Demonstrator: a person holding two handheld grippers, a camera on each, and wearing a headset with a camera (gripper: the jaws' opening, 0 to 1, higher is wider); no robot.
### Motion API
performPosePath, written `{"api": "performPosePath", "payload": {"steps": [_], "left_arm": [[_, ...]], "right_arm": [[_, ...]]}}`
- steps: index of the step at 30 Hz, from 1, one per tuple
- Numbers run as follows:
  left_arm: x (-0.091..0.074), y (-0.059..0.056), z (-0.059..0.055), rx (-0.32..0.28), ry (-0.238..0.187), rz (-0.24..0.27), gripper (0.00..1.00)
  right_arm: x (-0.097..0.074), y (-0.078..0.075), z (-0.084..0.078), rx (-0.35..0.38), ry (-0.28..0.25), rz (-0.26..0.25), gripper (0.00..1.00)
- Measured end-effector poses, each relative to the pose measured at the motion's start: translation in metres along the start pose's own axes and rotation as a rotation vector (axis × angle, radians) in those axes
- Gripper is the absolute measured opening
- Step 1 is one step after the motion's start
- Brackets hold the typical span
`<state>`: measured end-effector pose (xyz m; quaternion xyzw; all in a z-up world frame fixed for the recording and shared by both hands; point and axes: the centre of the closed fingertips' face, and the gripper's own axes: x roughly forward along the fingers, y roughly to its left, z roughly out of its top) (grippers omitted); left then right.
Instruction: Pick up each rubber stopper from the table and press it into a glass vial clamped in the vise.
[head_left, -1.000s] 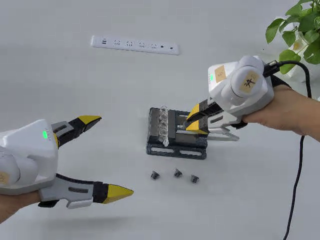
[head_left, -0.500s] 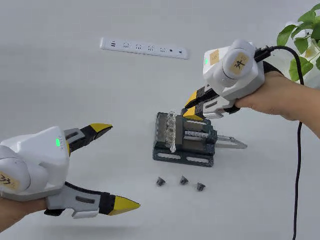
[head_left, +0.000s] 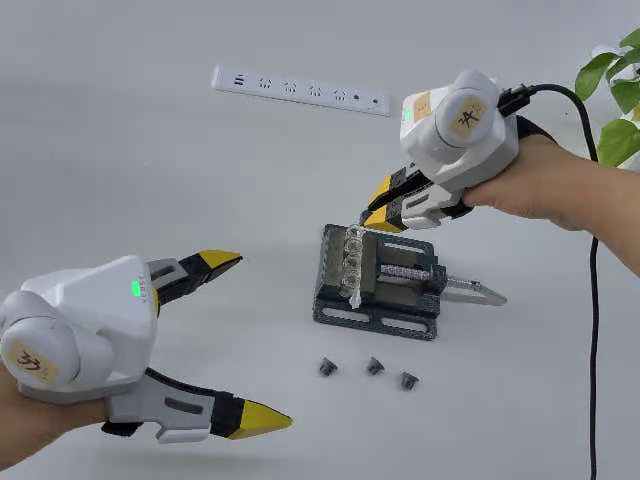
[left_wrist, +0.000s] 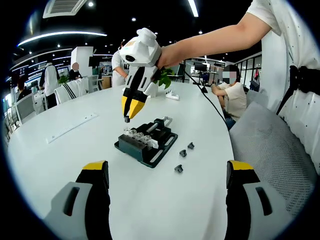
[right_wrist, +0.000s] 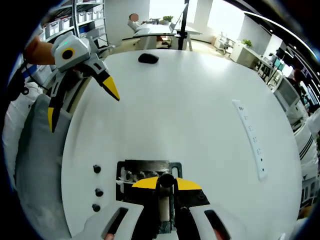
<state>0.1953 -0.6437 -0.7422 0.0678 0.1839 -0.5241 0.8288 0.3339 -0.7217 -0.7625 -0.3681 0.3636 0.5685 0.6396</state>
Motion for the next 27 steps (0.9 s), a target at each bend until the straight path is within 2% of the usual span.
{"api": "performPosePath", "payload": {"steps": [7,27], "left_arm": [[0.0,0.005,0.001,0.0,-0.006,0.014,0.99],[0.003,0.005,0.001,-0.012,-0.009,0.007,0.99]], "right_arm": [[0.006,-0.001,-0.003,0.004,0.009,0.007,0.06],[0.014,-0.003,-0.006,0.001,0.028,0.025,0.06]]}}
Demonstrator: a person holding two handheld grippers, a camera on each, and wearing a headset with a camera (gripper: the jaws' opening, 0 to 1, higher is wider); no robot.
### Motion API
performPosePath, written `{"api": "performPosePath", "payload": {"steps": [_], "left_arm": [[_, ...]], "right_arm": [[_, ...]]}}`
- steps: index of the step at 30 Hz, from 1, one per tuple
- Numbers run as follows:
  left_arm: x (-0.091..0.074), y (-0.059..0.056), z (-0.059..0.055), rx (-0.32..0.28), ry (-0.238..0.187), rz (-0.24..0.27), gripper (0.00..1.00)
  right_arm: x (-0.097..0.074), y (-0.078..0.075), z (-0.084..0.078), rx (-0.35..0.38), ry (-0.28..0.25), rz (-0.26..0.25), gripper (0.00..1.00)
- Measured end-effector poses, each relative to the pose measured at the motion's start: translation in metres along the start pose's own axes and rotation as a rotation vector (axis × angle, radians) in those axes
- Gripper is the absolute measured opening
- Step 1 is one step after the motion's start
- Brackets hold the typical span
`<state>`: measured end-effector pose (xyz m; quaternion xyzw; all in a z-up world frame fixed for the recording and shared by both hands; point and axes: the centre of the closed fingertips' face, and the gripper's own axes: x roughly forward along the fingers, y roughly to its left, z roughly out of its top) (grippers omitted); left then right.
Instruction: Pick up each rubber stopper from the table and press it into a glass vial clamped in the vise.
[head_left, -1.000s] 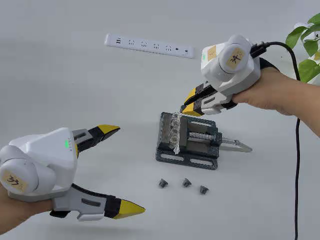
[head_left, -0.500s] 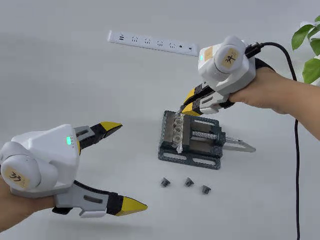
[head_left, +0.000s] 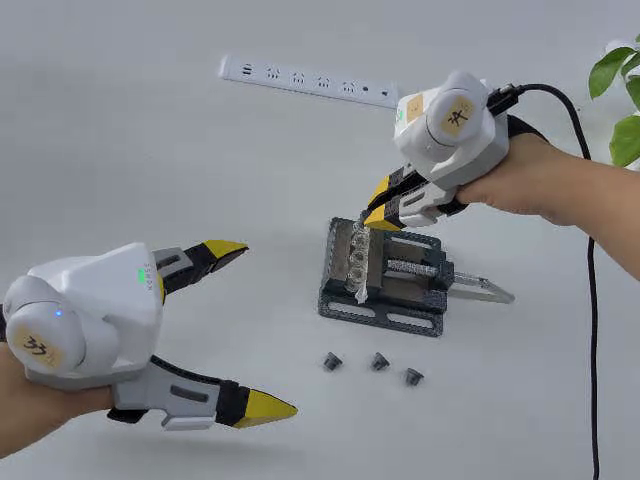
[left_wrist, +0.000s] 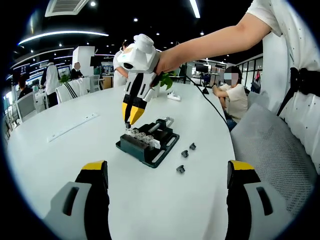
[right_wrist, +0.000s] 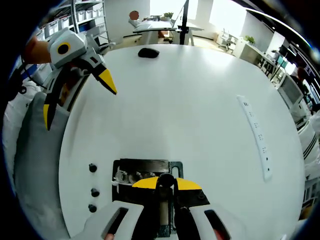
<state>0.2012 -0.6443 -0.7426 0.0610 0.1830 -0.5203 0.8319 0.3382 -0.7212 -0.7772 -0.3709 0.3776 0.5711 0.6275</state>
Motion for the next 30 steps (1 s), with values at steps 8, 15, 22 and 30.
{"api": "performPosePath", "payload": {"steps": [8,15,22,30], "left_arm": [[0.0006,0.0009,-0.0002,-0.007,-0.003,0.002,0.99],[0.0011,0.0014,-0.0015,-0.01,-0.004,-0.001,0.99],[0.0015,0.001,-0.0024,-0.008,-0.001,-0.002,0.99],[0.002,0.0008,-0.0001,-0.015,-0.011,0.001,0.99]], "right_arm": [[0.002,-0.0006,-0.0024,-0.003,0.013,0.004,0.06],[0.0039,0.0,-0.0036,-0.01,0.025,0.008,0.06],[0.0049,0.001,-0.0033,-0.042,0.057,0.011,0.06],[0.0071,0.0015,-0.0015,-0.082,0.115,0.016,0.06]]}}
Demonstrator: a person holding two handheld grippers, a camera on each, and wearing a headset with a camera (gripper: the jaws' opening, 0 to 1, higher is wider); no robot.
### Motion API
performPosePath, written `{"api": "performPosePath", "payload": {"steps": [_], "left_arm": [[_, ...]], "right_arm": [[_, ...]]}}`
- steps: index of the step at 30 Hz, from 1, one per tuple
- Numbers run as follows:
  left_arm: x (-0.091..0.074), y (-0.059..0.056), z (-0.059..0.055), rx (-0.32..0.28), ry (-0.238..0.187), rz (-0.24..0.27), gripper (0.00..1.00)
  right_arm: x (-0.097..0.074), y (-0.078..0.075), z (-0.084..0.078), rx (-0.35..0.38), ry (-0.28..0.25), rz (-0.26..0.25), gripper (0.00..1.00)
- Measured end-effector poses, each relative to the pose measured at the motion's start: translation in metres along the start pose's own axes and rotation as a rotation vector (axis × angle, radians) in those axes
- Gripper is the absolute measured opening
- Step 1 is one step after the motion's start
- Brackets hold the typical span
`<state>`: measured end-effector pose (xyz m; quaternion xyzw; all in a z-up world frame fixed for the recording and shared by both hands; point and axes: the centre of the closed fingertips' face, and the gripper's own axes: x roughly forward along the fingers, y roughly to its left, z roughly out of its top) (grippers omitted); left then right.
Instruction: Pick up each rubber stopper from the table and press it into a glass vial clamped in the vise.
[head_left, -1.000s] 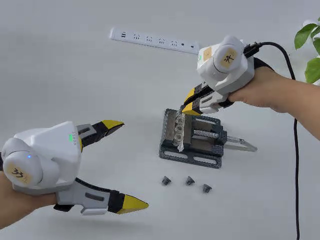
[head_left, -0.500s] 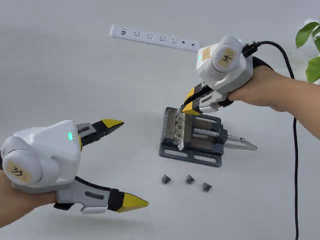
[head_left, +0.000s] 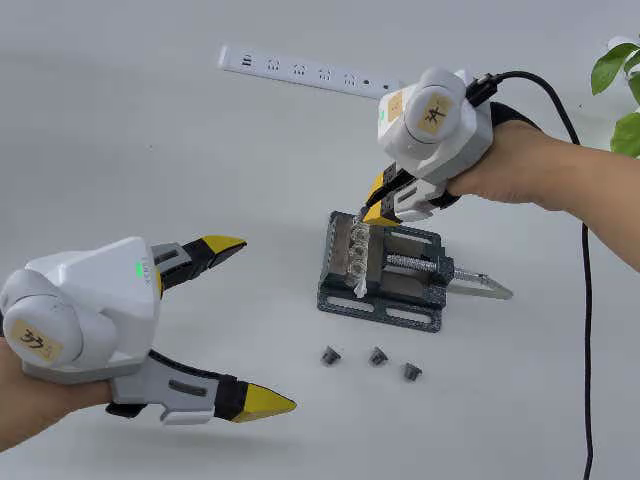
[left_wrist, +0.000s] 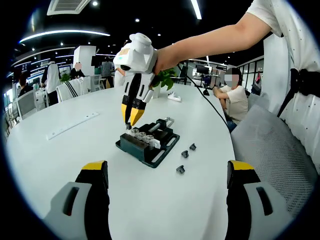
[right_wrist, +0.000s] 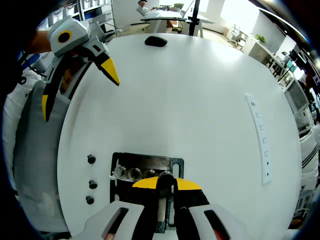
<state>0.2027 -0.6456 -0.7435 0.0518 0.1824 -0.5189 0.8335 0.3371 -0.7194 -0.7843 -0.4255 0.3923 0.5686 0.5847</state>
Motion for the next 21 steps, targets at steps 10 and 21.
{"api": "performPosePath", "payload": {"steps": [10,21], "left_arm": [[-0.0005,-0.001,0.0012,-0.005,-0.009,0.003,0.99],[-0.0001,-0.0025,0.0017,-0.01,-0.016,0.002,0.98]], "right_arm": [[0.0006,0.0008,-0.0009,-0.045,0.062,-0.015,0.06],[-0.0003,0.0025,0.0012,-0.049,0.091,-0.021,0.05]]}}
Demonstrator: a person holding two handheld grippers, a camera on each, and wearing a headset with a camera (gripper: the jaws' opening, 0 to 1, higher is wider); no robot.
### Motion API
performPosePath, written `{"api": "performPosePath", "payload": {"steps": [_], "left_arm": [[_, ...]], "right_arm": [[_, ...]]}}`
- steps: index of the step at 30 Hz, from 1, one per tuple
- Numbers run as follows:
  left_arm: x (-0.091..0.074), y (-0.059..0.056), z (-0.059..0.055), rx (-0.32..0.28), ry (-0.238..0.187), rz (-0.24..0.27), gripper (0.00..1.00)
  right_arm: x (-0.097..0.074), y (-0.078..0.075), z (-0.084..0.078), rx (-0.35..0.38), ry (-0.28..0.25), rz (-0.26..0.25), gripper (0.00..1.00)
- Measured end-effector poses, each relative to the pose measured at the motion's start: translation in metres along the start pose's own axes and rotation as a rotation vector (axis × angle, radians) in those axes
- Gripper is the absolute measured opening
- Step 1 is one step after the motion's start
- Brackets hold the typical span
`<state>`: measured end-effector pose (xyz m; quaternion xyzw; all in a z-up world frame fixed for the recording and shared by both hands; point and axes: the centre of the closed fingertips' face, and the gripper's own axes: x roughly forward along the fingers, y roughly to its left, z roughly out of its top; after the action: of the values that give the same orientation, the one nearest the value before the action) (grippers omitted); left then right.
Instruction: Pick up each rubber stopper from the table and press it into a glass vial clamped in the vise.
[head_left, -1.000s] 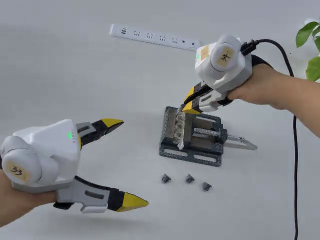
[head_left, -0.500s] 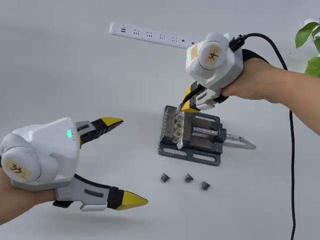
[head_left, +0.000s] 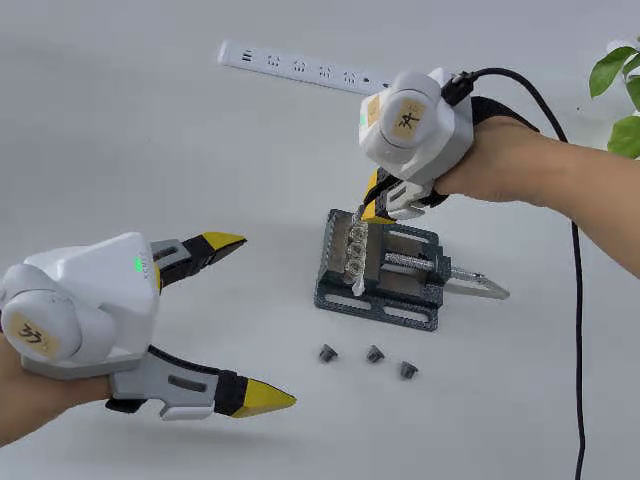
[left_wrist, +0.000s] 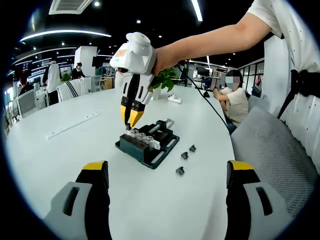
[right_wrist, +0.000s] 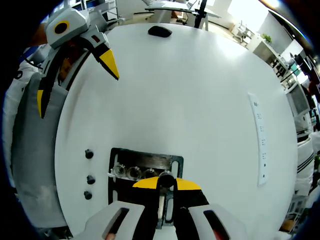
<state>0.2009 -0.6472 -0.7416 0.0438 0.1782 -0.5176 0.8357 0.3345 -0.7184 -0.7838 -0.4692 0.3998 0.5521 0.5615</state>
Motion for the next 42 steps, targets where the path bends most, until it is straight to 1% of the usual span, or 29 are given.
{"api": "performPosePath", "payload": {"steps": [7,11,18,20,24,33,40,42], "left_arm": [[-0.0013,0.0011,-0.0004,-0.007,-0.004,0.005,0.98],[-0.0008,0.0012,0.0011,-0.009,-0.011,0.006,0.98],[-0.0001,0.0,0.0012,-0.012,-0.015,0.008,0.98],[0.0001,-0.0006,0.0015,-0.01,-0.016,0.007,0.98],[-0.0005,-0.0012,0.0022,-0.011,-0.019,0.009,0.98],[-0.0032,0.0004,0.0006,-0.019,-0.023,0.018,0.97],[-0.0023,0.0009,0.0012,-0.02,-0.027,0.018,0.97],[-0.002,0.0008,0.001,-0.019,-0.026,0.018,0.97]], "right_arm": [[0.0001,-0.0009,0.0002,0.01,0.006,-0.008,0.05],[0.001,-0.0038,-0.0013,0.0,0.013,-0.018,0.04],[0.0015,-0.0031,-0.0013,0.022,0.009,-0.012,0.05],[0.0013,-0.003,-0.0019,0.046,0.005,-0.006,0.05],[0.001,-0.003,-0.0013,0.012,0.009,-0.011,0.06],[0.0017,-0.003,-0.0002,0.017,-0.006,-0.01,0.07],[0.0018,-0.0013,0.0012,0.002,-0.015,-0.008,0.08],[0.0024,-0.0002,0.0025,0.007,-0.027,-0.007,0.08]]}}
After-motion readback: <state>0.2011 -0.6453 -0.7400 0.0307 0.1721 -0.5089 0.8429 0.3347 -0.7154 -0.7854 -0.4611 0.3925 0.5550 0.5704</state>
